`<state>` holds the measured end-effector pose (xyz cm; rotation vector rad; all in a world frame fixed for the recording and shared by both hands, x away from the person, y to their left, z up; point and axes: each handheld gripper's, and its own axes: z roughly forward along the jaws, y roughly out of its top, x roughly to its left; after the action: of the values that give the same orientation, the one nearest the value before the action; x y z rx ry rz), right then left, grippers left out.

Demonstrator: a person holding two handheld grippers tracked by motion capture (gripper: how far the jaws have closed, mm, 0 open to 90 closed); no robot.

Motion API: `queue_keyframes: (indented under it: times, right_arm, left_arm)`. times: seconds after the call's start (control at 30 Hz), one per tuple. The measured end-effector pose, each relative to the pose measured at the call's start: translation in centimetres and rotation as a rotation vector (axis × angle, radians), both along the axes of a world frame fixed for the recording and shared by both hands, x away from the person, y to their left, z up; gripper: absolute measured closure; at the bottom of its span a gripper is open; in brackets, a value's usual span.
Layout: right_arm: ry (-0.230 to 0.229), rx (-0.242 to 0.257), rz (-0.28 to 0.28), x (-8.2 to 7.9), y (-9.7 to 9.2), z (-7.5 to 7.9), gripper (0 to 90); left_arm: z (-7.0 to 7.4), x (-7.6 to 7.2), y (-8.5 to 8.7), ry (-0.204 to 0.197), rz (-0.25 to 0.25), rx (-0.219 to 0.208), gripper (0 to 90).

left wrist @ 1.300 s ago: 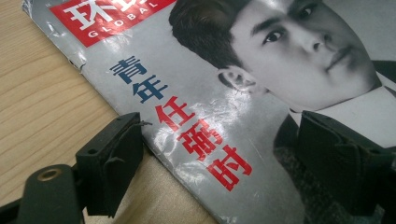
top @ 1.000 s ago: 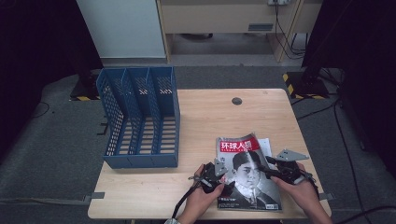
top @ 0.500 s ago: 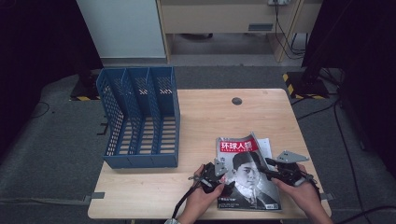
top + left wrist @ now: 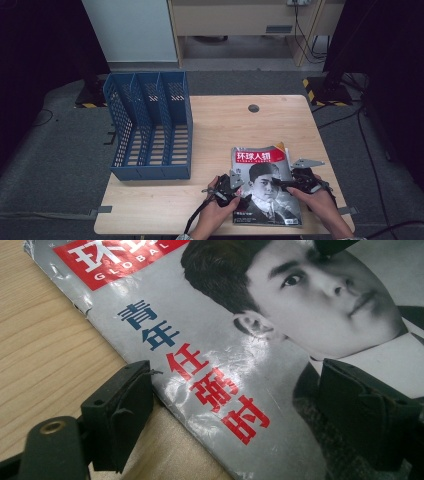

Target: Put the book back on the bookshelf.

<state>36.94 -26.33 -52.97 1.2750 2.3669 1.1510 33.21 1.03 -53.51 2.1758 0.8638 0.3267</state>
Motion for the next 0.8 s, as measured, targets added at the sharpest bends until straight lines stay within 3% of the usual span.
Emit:
queue_keyframes:
  times: [0.2,0.23,0.47,0.6,0.8]
  right_arm:
    - [-0.027,-0.022,-0.002,-0.1,0.3,0.3,51.7]
    - [-0.057,-0.047,0.009,-0.1,0.4,0.5,53.4]
    - [-0.044,-0.057,0.012,-0.1,1.2,0.2,51.5]
    - [-0.068,-0.037,-0.009,-0.2,0.9,0.5,67.9]
    - [-0.092,-0.008,-0.025,-0.5,1.0,0.8,81.6]
  left_arm:
    - [0.0,0.0,0.0,-0.001,0.0,0.001,14.3]
    - [0.0,0.0,0.0,-0.001,-0.001,0.001,14.3]
    - [0.0,0.0,0.0,-0.002,-0.002,0.001,14.3]
    - [0.0,0.0,0.0,0.001,-0.002,-0.001,14.2]
    - [0.0,0.1,-0.2,0.012,-0.011,0.002,10.1]
